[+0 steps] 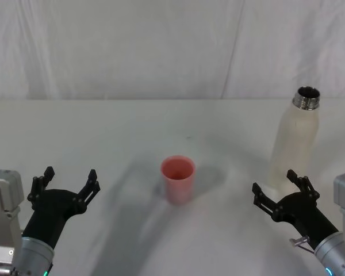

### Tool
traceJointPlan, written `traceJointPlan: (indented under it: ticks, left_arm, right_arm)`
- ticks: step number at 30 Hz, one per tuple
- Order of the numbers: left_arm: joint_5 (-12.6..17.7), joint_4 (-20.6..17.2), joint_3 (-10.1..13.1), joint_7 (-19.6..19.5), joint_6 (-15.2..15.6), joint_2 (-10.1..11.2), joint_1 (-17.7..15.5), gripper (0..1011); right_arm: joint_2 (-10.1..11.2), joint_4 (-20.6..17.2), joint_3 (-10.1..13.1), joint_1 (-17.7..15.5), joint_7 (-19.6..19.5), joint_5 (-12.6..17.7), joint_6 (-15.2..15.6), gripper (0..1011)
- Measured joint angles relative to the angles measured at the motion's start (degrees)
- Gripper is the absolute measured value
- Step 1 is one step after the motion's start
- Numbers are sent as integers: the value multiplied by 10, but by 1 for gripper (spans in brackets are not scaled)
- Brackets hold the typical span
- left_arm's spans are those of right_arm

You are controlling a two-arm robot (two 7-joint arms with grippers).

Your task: Grasp the thermos with one hand and pour water into the cup lid.

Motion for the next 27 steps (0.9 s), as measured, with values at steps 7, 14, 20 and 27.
traceJointPlan:
  ticks: [7,14,20,27]
  left_arm:
    - [0,0,0,0,0,0,0,1001]
    - [0,0,0,0,0,0,0,1001]
    - [0,0,0,0,0,0,0,1001]
    - [0,0,0,0,0,0,0,1001]
  right_arm:
    - [0,9,-3,3,1,0,-6,1001]
    - [0,8,-3,3,1,0,-6,1001]
    - [0,7,-3,2,1,0,-5,1001]
    - [0,6,-2,2,1,0,-5,1001]
